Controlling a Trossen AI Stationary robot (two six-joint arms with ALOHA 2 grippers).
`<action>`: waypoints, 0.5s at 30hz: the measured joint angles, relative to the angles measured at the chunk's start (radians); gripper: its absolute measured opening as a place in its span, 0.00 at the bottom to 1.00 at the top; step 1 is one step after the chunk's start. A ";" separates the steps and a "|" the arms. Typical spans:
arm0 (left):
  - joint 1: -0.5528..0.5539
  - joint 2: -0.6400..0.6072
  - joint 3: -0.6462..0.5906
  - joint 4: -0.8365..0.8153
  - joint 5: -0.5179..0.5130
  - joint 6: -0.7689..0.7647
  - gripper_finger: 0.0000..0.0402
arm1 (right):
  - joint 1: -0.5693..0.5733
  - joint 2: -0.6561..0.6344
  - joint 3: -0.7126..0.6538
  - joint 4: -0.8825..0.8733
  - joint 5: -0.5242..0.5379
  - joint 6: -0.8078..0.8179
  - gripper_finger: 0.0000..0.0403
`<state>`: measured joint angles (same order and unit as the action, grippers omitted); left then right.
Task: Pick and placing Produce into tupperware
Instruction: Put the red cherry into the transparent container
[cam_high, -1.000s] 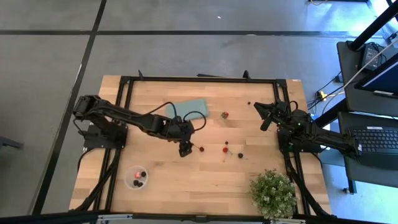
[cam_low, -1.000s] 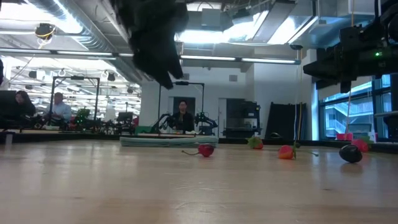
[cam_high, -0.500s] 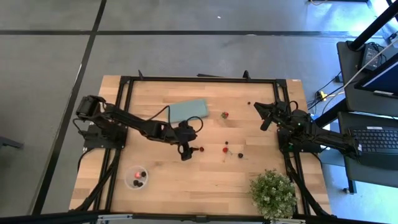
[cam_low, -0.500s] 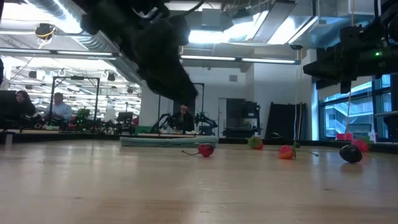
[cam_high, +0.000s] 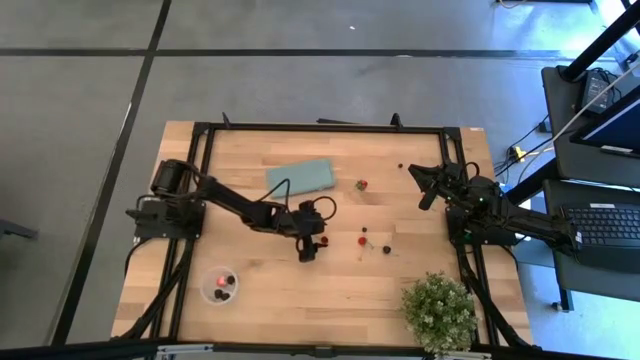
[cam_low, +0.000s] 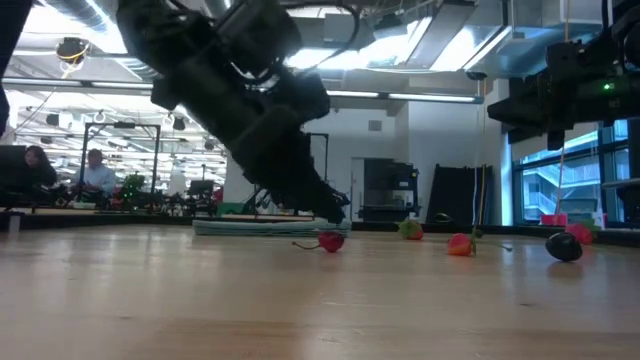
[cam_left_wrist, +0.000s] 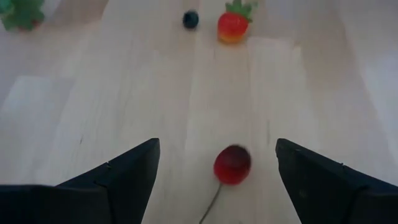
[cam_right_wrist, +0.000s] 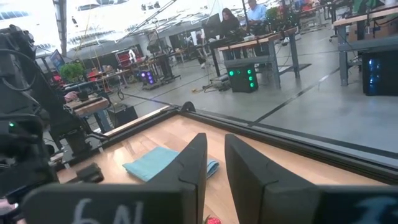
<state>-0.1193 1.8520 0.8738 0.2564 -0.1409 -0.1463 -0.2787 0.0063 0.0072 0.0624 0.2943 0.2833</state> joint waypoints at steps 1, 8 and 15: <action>0.005 0.006 0.000 0.004 0.006 0.000 0.77 | 0.000 0.000 0.000 0.000 0.000 0.000 0.15; 0.015 0.048 0.000 0.022 0.029 0.000 0.68 | 0.000 0.000 0.000 0.000 0.000 -0.003 0.15; 0.013 0.094 0.002 0.092 0.050 0.001 0.61 | 0.000 0.000 0.000 0.000 0.000 -0.029 0.15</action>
<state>-0.1059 1.9459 0.8757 0.3486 -0.0912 -0.1455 -0.2783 0.0063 0.0074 0.0628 0.2943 0.2539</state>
